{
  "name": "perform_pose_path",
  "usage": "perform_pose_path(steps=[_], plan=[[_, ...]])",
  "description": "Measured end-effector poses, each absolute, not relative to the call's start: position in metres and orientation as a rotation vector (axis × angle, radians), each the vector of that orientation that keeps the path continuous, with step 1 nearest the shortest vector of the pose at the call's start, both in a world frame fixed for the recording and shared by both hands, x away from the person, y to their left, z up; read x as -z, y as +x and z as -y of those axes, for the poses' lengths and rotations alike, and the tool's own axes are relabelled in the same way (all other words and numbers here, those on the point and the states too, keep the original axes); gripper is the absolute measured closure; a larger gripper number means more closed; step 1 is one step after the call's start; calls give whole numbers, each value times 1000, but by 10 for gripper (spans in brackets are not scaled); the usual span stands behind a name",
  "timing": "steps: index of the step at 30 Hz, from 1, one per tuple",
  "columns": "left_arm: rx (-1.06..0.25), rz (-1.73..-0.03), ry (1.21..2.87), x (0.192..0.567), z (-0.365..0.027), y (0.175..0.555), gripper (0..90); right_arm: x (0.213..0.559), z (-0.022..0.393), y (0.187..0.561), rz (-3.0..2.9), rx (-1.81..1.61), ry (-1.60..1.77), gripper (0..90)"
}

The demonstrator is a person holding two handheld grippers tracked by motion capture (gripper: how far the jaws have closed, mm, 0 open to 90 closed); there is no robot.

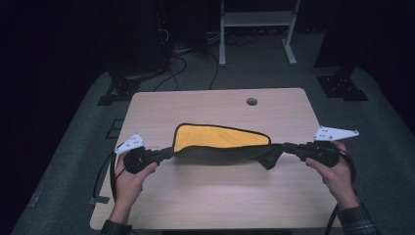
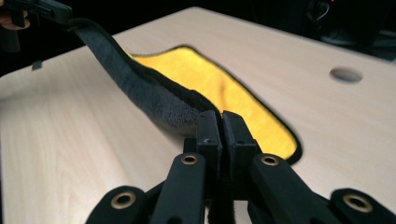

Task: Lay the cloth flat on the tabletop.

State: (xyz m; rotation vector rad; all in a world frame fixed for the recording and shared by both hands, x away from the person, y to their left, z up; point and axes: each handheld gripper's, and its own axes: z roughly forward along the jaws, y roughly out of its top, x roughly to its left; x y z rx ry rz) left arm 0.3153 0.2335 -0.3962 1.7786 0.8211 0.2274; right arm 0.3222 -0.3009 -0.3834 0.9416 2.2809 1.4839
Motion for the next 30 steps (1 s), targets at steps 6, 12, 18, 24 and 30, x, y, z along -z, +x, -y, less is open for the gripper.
perform_pose_path(steps=[6, 12, 18, 24, 30], plan=[[-185, -844, 1810, 411, -239, 289, 862, 410, 300, 301, -2372, -1455, 970, 857], [-148, -849, 1821, 419, -243, 266, 861, 414, 301, 281, -2399, -1458, 956, 856], [-108, -879, 1837, 431, -249, 246, 861, 421, 297, 264, -2442, -1440, 943, 856], [-72, -931, 1884, 449, -255, 237, 857, 435, 292, 249, -2521, -1394, 931, 855], [-61, -930, 1945, 455, -250, 239, 852, 450, 288, 246, -2589, -1339, 935, 853]])
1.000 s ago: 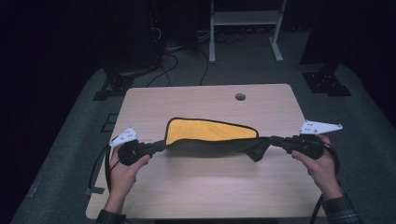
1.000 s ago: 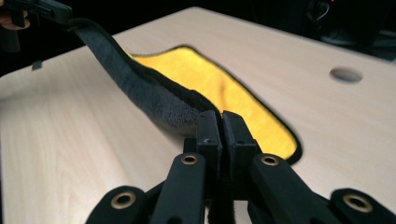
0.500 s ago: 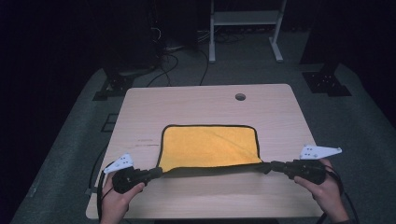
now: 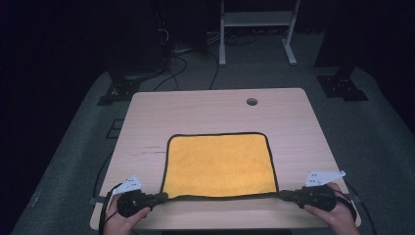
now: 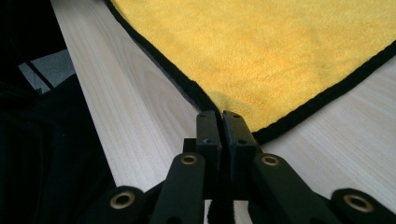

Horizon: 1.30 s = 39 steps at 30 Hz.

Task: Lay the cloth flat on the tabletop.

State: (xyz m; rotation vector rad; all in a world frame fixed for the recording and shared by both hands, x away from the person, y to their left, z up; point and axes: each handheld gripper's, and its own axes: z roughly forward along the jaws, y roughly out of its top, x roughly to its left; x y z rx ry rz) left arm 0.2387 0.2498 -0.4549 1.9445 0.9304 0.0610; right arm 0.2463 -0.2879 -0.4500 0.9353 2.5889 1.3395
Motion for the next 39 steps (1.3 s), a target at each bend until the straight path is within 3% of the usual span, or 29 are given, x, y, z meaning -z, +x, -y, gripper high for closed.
perform_pose_path(steps=[2, 8, 12, 23, 34, 39], plan=[[-61, -934, 1953, 457, -250, 239, 832, 452, 288, 246, -2601, -1351, 935, 826], [-136, -931, 1930, 448, -254, 241, 638, 449, 293, 249, -2530, -1422, 938, 651], [-185, -931, 1914, 444, -257, 246, 557, 444, 296, 253, -2463, -1449, 955, 566], [-274, -947, 1930, 449, -256, 277, 595, 449, 310, 297, -2319, -1326, 1061, 422], [-399, -968, 1992, 457, -244, 311, 577, 469, 316, 339, -2273, -1108, 1205, 400], [-442, -1057, 1999, 465, -240, 330, 561, 476, 320, 349, -2257, -1077, 1252, 397]])
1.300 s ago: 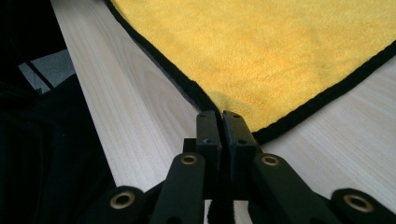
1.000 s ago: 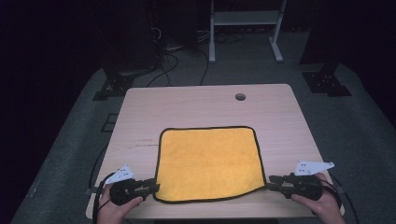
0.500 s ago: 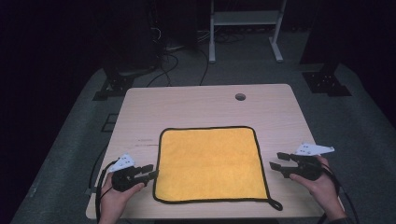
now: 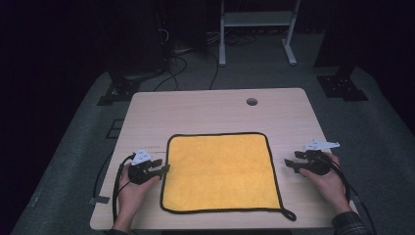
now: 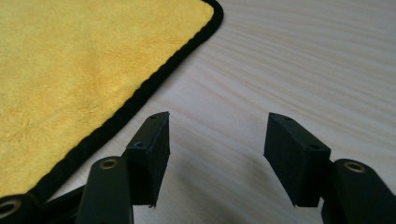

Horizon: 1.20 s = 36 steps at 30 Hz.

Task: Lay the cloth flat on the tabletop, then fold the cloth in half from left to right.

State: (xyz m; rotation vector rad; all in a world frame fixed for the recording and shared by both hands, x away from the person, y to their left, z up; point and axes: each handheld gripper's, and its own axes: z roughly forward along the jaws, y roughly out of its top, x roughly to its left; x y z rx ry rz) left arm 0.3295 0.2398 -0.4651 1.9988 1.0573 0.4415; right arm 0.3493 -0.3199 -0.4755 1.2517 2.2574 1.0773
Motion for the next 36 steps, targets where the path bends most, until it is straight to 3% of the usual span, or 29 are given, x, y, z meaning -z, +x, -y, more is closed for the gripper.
perform_pose_path(steps=[15, 28, 36], plan=[[-477, -1110, 2048, 477, -234, 342, 559, 484, 324, 352, -2246, -1050, 1250, 371], [-419, -1191, 1994, 477, -231, 341, 868, 485, 322, 350, -2230, -1025, 1244, 296], [-353, -1226, 1933, 476, -241, 346, 889, 485, 322, 349, -2233, -1024, 1243, 291]])
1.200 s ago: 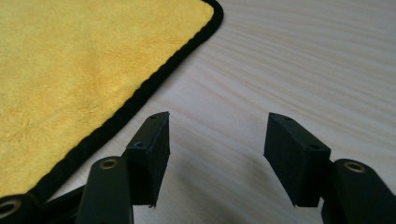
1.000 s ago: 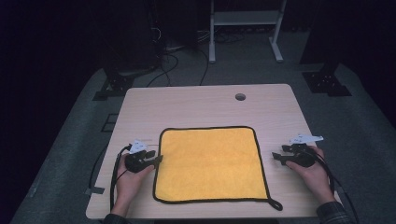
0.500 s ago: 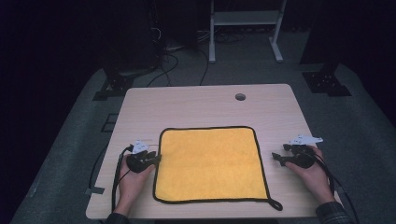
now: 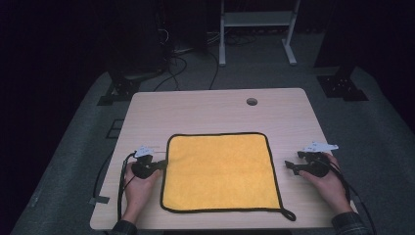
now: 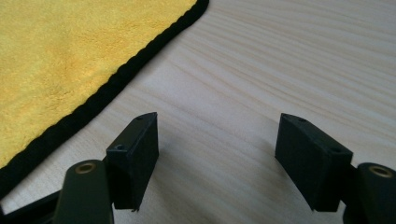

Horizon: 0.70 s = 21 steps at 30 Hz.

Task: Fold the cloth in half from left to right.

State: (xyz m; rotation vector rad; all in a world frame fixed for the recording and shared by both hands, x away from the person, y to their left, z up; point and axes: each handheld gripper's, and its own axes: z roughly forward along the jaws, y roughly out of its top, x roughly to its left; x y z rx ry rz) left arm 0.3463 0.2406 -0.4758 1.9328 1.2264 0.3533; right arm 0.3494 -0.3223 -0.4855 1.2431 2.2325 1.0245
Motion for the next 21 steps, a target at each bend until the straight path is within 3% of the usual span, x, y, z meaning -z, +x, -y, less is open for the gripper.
perform_pose_path(steps=[21], plan=[[-245, -1098, 1779, 454, -240, 349, 890, 486, 322, 349, -2240, -1024, 1234, 268]])
